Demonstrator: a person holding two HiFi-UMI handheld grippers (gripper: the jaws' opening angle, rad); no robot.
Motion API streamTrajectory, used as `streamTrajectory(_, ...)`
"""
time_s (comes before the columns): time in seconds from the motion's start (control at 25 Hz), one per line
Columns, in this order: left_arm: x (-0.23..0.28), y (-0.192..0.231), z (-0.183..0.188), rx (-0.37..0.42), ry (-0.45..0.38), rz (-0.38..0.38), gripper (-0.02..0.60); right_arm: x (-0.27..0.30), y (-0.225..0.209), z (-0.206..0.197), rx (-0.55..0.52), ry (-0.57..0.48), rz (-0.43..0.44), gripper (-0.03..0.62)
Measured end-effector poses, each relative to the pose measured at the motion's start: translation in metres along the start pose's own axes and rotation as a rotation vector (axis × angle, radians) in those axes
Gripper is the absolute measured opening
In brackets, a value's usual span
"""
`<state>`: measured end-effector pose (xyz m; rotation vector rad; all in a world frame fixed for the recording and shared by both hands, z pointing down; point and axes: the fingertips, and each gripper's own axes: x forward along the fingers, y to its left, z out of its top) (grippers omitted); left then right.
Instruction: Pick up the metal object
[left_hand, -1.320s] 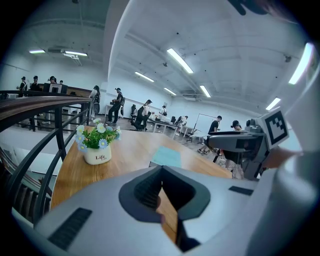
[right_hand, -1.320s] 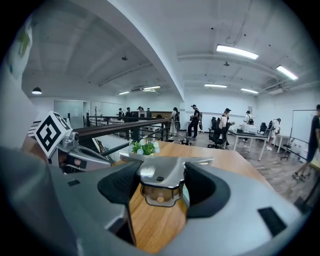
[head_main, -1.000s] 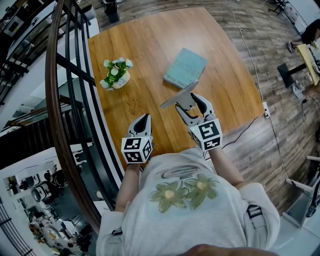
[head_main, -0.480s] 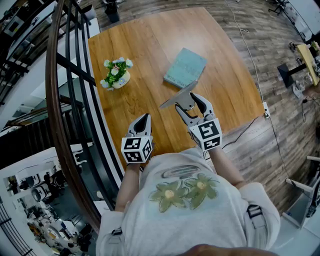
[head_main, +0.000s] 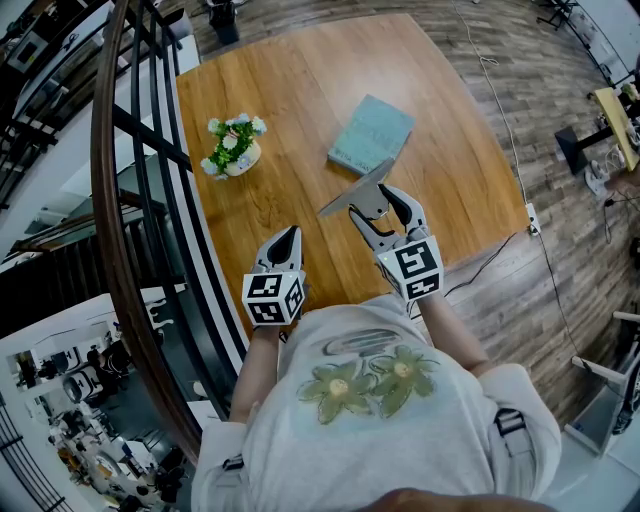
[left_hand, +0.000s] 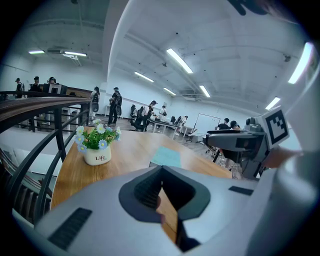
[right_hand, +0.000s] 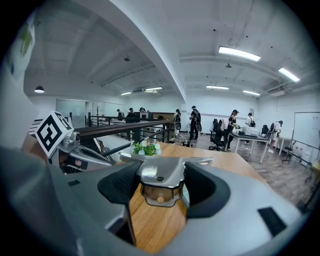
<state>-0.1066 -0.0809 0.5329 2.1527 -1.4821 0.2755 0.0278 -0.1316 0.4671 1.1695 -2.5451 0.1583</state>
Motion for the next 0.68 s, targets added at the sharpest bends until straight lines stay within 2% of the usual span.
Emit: streamTrajectory(0.68, -0.0016, 0.0016, 0.0006, -0.006, -0.001, 0.000, 0.014, 0.0003, 0.0018, -0.0008, -0.004, 0.010, -0.004, 0.284)
